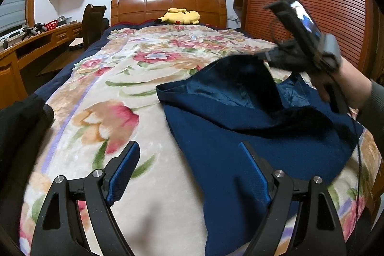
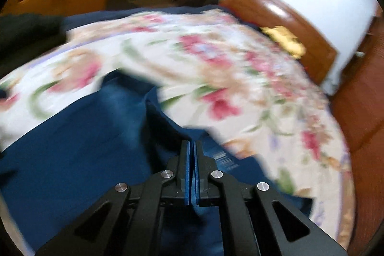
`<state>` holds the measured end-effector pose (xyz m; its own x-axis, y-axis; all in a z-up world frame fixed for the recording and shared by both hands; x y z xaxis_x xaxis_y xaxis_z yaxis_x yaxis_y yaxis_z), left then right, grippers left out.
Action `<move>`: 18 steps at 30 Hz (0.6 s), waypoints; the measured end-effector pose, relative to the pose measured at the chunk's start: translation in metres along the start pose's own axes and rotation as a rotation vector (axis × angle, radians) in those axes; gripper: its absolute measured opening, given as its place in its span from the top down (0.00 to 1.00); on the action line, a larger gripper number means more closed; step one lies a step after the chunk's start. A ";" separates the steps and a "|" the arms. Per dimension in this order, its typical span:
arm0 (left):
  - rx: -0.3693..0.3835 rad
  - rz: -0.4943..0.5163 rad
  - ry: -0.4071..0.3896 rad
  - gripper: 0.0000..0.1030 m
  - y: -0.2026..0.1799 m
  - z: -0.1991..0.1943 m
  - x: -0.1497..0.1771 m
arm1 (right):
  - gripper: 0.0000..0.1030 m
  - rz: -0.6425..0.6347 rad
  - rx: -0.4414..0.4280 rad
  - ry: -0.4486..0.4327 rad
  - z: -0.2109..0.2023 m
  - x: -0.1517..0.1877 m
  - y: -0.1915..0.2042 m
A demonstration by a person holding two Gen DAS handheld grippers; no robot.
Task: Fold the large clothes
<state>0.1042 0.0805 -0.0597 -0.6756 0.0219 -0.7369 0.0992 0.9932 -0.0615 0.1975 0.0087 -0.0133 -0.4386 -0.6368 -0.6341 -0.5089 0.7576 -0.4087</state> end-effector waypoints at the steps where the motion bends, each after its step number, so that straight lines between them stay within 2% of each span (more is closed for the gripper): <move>1: 0.000 0.001 0.001 0.18 0.000 0.001 0.000 | 0.97 0.034 0.064 -0.001 0.005 -0.006 -0.014; 3: -0.001 0.004 0.004 0.18 0.000 0.003 0.000 | 0.95 0.078 0.254 0.015 0.015 -0.013 -0.038; 4: 0.000 0.006 0.005 0.18 -0.001 0.003 0.000 | 0.91 0.097 0.266 0.015 0.018 -0.014 -0.044; 5: 0.001 0.009 0.004 0.18 -0.002 0.003 0.000 | 0.78 0.121 0.230 0.018 0.019 -0.014 -0.046; 6: 0.003 0.013 0.003 0.18 -0.004 0.003 0.000 | 0.56 0.151 0.185 0.025 0.020 -0.012 -0.047; 7: 0.004 0.016 0.003 0.18 -0.005 0.003 -0.001 | 0.49 0.175 0.146 0.029 0.020 -0.009 -0.046; 9: 0.008 0.020 0.004 0.18 -0.007 0.003 0.000 | 0.46 0.171 0.110 0.020 0.016 -0.001 -0.041; 12: 0.010 0.030 0.006 0.18 -0.013 0.004 -0.001 | 0.46 0.136 -0.002 0.027 0.010 0.017 -0.023; 18: 0.005 0.054 0.009 0.18 -0.022 0.005 0.001 | 0.46 0.076 -0.185 0.094 0.010 0.048 0.021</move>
Point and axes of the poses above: each gripper's, at about its wrist camera, not at the fingertips, and z roughly the way its jaws point, y to its left, x to its underside, the point moved 6 cm from there along z, roughly the way its jaws point, and after that the axes turned 8 degrees about y, right-handed, at the moved point
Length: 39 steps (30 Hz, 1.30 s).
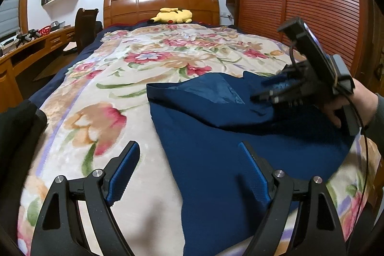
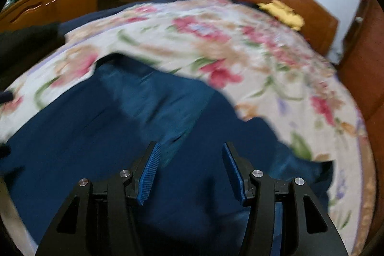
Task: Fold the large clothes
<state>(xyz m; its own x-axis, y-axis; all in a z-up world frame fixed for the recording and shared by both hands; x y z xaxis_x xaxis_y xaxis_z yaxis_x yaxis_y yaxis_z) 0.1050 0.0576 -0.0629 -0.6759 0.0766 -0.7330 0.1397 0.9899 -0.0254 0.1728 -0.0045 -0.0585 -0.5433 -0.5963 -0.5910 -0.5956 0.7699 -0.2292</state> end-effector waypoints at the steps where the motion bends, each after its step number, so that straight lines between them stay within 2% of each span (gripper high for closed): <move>1: -0.001 0.004 0.000 0.18 -0.001 0.000 0.000 | 0.46 -0.019 -0.028 0.017 0.003 0.004 0.010; 5: 0.000 0.007 0.004 0.18 -0.002 0.001 0.001 | 0.46 -0.062 -0.079 0.067 0.017 0.015 0.026; 7: 0.000 0.007 0.007 0.18 -0.002 0.002 0.002 | 0.46 -0.086 -0.049 0.093 0.028 0.021 0.035; 13: 0.002 0.009 0.009 0.18 -0.001 0.003 0.002 | 0.49 -0.043 -0.086 0.087 0.037 0.018 0.017; 15: 0.003 0.010 0.010 0.18 -0.001 0.003 0.002 | 0.69 -0.055 -0.105 0.089 0.034 0.021 0.024; 16: 0.002 0.009 0.010 0.18 -0.001 0.003 0.002 | 0.74 -0.073 -0.113 0.091 0.032 0.021 0.027; 17: 0.002 0.009 0.010 0.18 -0.001 0.003 0.002 | 0.87 -0.096 -0.105 0.091 0.031 0.021 0.030; 18: 0.001 0.011 0.009 0.18 -0.001 0.003 0.002 | 0.93 -0.118 -0.110 0.093 0.030 0.021 0.034; 22: -0.002 0.014 0.007 0.18 -0.002 0.003 0.002 | 0.96 -0.214 -0.074 0.076 0.019 0.017 0.036; 24: -0.003 0.016 0.008 0.18 -0.002 0.003 0.002 | 0.96 -0.214 -0.032 0.041 0.007 0.009 0.032; 29: -0.007 0.017 0.008 0.18 0.001 0.002 0.003 | 0.96 -0.135 0.071 -0.033 0.000 -0.028 0.001; 32: 0.000 0.001 0.011 0.18 0.006 0.003 0.004 | 0.96 -0.086 0.143 -0.050 0.011 -0.047 -0.021; 38: -0.004 0.002 0.019 0.18 0.008 0.005 0.004 | 0.96 0.017 0.226 -0.103 0.042 -0.074 -0.046; 39: -0.004 0.006 0.021 0.18 0.007 0.006 0.004 | 0.92 0.032 0.235 -0.104 0.043 -0.072 -0.045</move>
Point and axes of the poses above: each gripper's, at about its wrist camera, not at the fingertips, and z roughly the way its jaws point, y to its left, x to its underside, the point moved 6 cm from there along z, roughly the way its jaws point, and after that the axes turned 8 degrees about y, right-handed, at the moved point
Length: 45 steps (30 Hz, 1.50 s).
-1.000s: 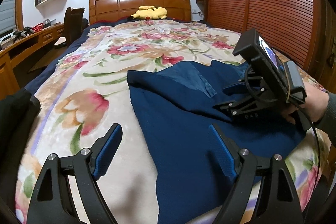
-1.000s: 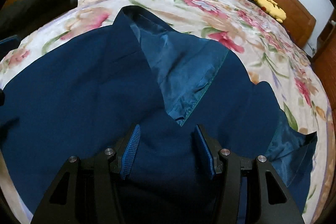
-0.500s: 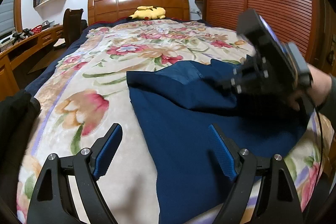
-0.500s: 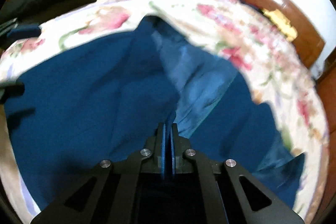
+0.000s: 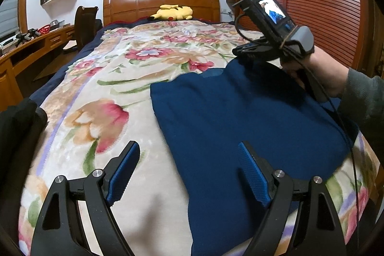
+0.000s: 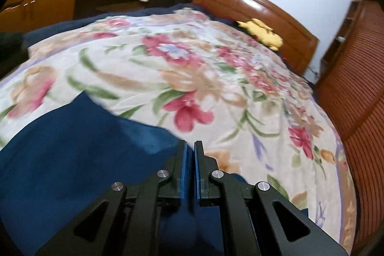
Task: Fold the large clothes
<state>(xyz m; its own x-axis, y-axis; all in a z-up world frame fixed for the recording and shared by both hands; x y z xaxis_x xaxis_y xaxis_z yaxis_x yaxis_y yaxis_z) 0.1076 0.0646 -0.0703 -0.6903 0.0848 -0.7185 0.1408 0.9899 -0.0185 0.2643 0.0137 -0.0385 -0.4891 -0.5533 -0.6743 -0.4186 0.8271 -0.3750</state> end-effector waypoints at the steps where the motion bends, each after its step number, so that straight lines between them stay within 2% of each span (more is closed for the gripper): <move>1: 0.000 0.003 0.001 0.18 -0.001 0.000 0.000 | 0.87 0.014 -0.004 0.010 0.004 0.001 -0.002; 2: 0.001 0.006 0.001 0.18 -0.002 0.001 -0.001 | 0.68 0.033 -0.008 0.018 0.006 0.002 -0.004; 3: 0.004 0.009 -0.001 0.18 -0.004 0.001 -0.001 | 0.56 0.056 -0.021 0.021 0.007 0.004 -0.008; 4: 0.006 0.011 -0.002 0.18 -0.006 0.001 -0.002 | 0.39 0.071 -0.030 0.019 0.006 0.005 -0.015; 5: 0.008 0.014 -0.003 0.18 -0.007 0.001 -0.003 | 0.36 0.083 -0.032 0.014 0.002 0.007 -0.024; 9: 0.004 0.034 -0.008 0.18 -0.014 0.000 -0.003 | 0.36 0.128 -0.054 0.055 -0.003 0.028 -0.064; 12: 0.002 0.033 0.003 0.18 -0.014 0.004 -0.002 | 0.36 0.172 0.000 0.118 0.002 0.054 -0.099; 17: -0.003 0.028 0.020 0.18 -0.014 0.009 -0.001 | 0.36 0.283 0.036 0.187 0.020 0.097 -0.148; 22: -0.004 0.022 0.041 0.18 -0.012 0.015 0.001 | 0.36 0.421 -0.001 0.217 0.034 0.122 -0.184; 31: -0.004 0.022 0.066 0.18 -0.012 0.023 0.002 | 0.36 0.487 -0.034 0.234 0.043 0.134 -0.203; 32: -0.005 0.023 0.067 0.18 -0.013 0.023 0.002 | 0.45 0.478 -0.037 0.244 0.047 0.135 -0.200; 33: -0.006 0.025 0.068 0.18 -0.013 0.023 0.002 | 0.65 0.460 -0.045 0.256 0.050 0.135 -0.197; 34: -0.007 0.026 0.069 0.18 -0.013 0.023 0.002 | 0.77 0.438 -0.058 0.262 0.049 0.135 -0.191; 35: -0.006 0.026 0.069 0.18 -0.013 0.023 0.002 | 0.97 0.415 -0.064 0.265 0.049 0.133 -0.187; 36: -0.007 0.025 0.069 0.18 -0.013 0.024 0.002 | 0.97 0.395 -0.060 0.259 0.046 0.132 -0.184; 39: -0.007 0.024 0.074 0.18 -0.013 0.025 0.003 | 0.97 0.388 -0.022 0.165 0.027 0.122 -0.194; 41: -0.010 0.021 0.084 0.18 -0.012 0.026 0.004 | 0.98 0.443 0.074 0.139 0.015 0.126 -0.216; 43: -0.014 0.020 0.081 0.18 -0.012 0.025 0.004 | 0.98 0.551 0.209 0.218 0.017 0.145 -0.246; 45: -0.014 0.019 0.075 0.18 -0.012 0.024 0.005 | 0.98 0.587 0.191 0.241 0.021 0.158 -0.256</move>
Point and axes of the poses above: each gripper's, at about its wrist camera, not at the fingertips, and z roughly the way its jaws point, y to its left, x to its underside, the point moved 6 cm from there along z, roughly the way its jaws point, and after that the axes turned 8 degrees about y, right-handed, at the moved point
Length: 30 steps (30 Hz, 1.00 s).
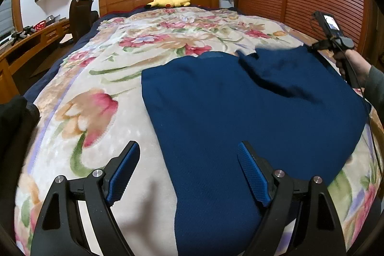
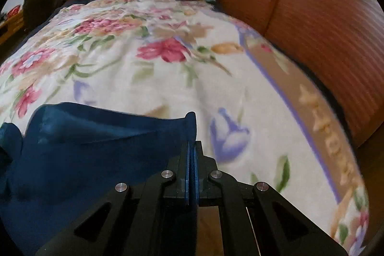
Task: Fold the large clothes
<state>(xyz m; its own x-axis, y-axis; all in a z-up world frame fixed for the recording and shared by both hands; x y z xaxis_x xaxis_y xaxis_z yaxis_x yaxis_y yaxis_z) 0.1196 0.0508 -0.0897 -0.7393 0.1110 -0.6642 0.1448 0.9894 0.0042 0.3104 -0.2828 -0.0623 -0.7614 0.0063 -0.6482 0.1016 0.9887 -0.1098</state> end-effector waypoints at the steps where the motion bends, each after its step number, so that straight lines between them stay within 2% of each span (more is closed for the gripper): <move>1: 0.001 0.000 -0.001 0.18 0.000 0.000 0.000 | 0.97 -0.009 0.004 0.002 0.002 0.003 -0.002; 2: 0.002 -0.001 0.000 0.18 0.000 0.000 0.000 | 0.95 -0.021 0.008 0.004 0.003 0.005 -0.003; 4: 0.000 -0.002 -0.002 0.18 0.000 0.000 0.000 | 0.80 -0.045 0.036 0.020 0.004 0.009 -0.002; 6: -0.002 -0.002 -0.006 0.18 0.001 -0.001 0.000 | 0.55 -0.075 0.062 0.017 0.001 0.007 0.004; 8: -0.002 -0.001 -0.011 0.18 0.000 -0.002 0.000 | 0.45 -0.106 0.041 -0.006 -0.008 0.008 0.012; 12: -0.003 -0.003 -0.015 0.18 0.001 -0.004 0.001 | 0.45 -0.147 -0.033 -0.048 -0.035 0.017 0.033; 22: -0.012 -0.023 -0.035 0.18 0.003 -0.018 0.004 | 0.45 -0.335 -0.268 -0.104 -0.103 0.091 0.095; 26: -0.005 -0.039 -0.044 0.18 0.004 -0.026 0.011 | 0.45 -0.388 -0.335 -0.103 -0.122 0.123 0.111; 30: 0.000 -0.041 -0.045 0.18 0.003 -0.031 0.018 | 0.45 -0.385 -0.411 -0.093 -0.137 0.147 0.118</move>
<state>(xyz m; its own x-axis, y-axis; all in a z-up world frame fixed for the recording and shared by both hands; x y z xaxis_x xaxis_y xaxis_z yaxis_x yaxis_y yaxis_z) 0.0859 0.0587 -0.0785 -0.7140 0.0657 -0.6971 0.1146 0.9931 -0.0238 0.1229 -0.1449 -0.0676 -0.6327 -0.3606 -0.6853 -0.4436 0.8942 -0.0609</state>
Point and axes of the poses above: each gripper's, at about its wrist camera, not at the fingertips, and z roughly the way its jaws point, y to its left, x to its underside, the point moved 6 cm from there along z, roughly the way its jaws point, and after that the axes turned 8 degrees about y, right-handed, at the moved point
